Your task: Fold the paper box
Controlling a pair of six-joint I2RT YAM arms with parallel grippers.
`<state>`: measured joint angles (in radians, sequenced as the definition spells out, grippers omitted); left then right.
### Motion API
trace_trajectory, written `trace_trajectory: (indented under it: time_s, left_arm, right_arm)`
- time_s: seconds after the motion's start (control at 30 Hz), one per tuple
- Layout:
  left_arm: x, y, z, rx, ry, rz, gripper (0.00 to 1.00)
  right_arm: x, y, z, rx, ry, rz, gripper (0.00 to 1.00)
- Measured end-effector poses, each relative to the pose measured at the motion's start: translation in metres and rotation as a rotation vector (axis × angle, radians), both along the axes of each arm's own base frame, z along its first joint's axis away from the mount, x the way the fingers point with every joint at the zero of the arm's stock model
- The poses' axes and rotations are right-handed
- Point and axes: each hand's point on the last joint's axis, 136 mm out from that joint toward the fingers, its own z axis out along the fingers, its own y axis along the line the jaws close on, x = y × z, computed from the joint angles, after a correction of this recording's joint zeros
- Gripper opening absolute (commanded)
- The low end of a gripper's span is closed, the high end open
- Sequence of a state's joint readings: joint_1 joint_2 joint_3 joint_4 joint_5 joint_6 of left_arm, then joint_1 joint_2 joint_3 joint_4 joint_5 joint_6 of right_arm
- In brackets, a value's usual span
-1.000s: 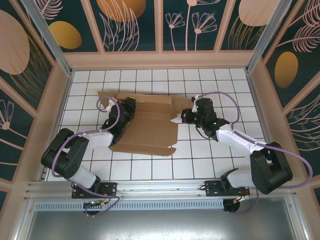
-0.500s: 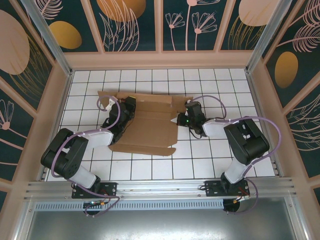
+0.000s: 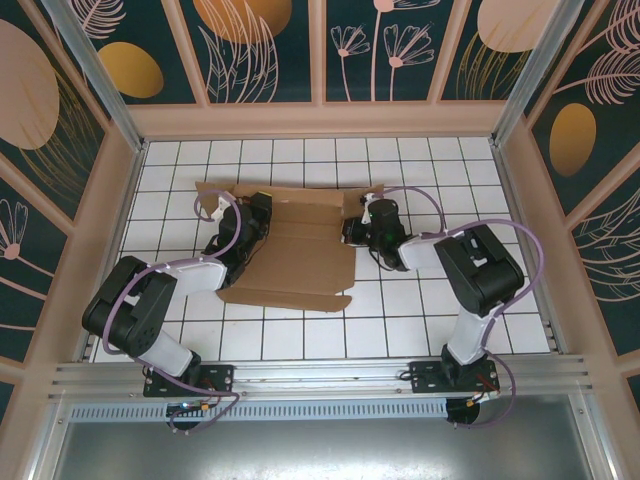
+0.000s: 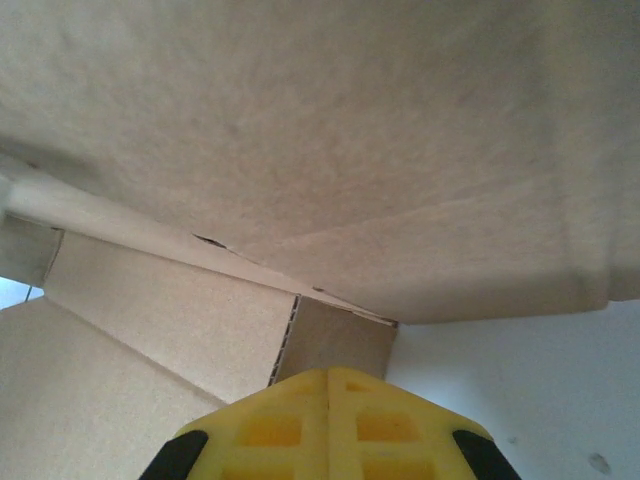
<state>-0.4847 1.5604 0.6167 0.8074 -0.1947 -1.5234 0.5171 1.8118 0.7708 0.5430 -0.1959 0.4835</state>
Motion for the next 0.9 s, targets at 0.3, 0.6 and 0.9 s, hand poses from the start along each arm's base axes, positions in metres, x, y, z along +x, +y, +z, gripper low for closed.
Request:
trace_trajectory:
  time_s: [0.3, 0.6, 0.9]
  left_arm:
    - [0.001, 0.001, 0.000, 0.001, -0.001, 0.009, 0.00]
    - [0.001, 0.003, -0.001, 0.006, 0.004, 0.015, 0.00]
    - [0.003, 0.003, 0.000, 0.012, 0.013, 0.022, 0.00]
  right_arm:
    - [0.005, 0.027, -0.026, -0.040, 0.023, 0.024, 0.03]
    - [-0.022, 0.015, 0.011, -0.033, -0.036, 0.069, 0.17]
    - [-0.026, -0.066, 0.172, 0.023, -0.475, -0.080, 0.28]
